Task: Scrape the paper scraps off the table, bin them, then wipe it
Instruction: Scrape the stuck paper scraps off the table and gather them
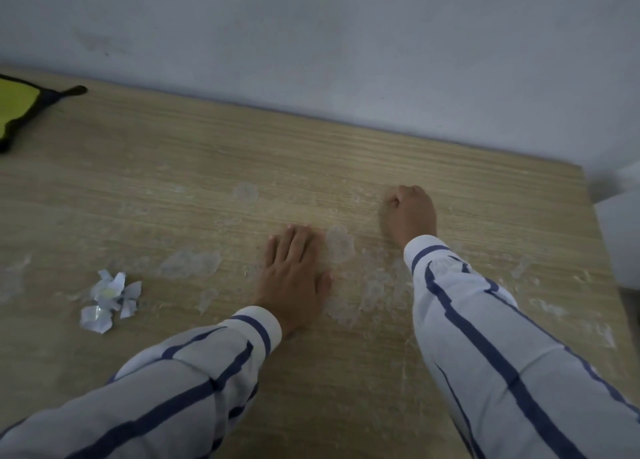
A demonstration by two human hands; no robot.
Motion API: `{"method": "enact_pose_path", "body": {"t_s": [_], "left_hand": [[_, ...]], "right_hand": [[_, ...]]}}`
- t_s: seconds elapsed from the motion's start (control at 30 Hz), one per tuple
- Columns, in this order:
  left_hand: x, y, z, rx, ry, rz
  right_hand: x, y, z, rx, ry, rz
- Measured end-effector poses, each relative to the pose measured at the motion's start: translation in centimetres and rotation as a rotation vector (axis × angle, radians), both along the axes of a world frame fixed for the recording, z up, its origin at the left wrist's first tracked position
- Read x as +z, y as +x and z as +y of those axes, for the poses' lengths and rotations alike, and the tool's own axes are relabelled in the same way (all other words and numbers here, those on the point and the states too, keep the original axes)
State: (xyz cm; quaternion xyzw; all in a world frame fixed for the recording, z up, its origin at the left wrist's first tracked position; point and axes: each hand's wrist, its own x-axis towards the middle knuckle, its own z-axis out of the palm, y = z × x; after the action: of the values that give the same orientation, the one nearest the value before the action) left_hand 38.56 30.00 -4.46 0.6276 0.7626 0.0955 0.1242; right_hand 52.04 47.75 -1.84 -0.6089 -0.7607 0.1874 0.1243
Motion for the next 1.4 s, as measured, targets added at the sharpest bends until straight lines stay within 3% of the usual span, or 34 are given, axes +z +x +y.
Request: {"method": "enact_pose_path", "body": {"t_s": [0.33, 0.53, 0.83, 0.97, 1.1, 1.27, 1.4], "left_hand": [[0.5, -0.4, -0.5, 0.029, 0.022, -0.069], [1.3, -2.2, -2.3, 0.109, 0.094, -0.259], [3.0, -7.5, -7.1, 0.274, 0.073, -0.521], [4.7, -10.7, -9.6, 0.452, 0.094, -0.664], [5.6, -14.5, -12.4, 0.557, 0.153, -0.614], [6.0, -19.4, -14.9, 0.541, 0.246, -0.49], [4.5, -21.4, -15.8, 0.58, 0.122, -0.421]], "right_hand": [[-0.7, -2.9, -6.9, 0.16, -0.088, 0.228], [-0.3, -5.1, -11.6, 0.21, -0.094, 0.298], [1.0, -11.2, -17.7, 0.019, -0.439, 0.564], [1.7, -15.1, -20.0, 0.07, -0.502, 0.581], [2.1, -18.7, -22.2, 0.1, -0.571, 0.638], [1.5, -21.2, -23.8, 0.081, -0.449, 0.534], [1.1, -20.5, -24.2, 0.017, -0.349, 0.456]]}}
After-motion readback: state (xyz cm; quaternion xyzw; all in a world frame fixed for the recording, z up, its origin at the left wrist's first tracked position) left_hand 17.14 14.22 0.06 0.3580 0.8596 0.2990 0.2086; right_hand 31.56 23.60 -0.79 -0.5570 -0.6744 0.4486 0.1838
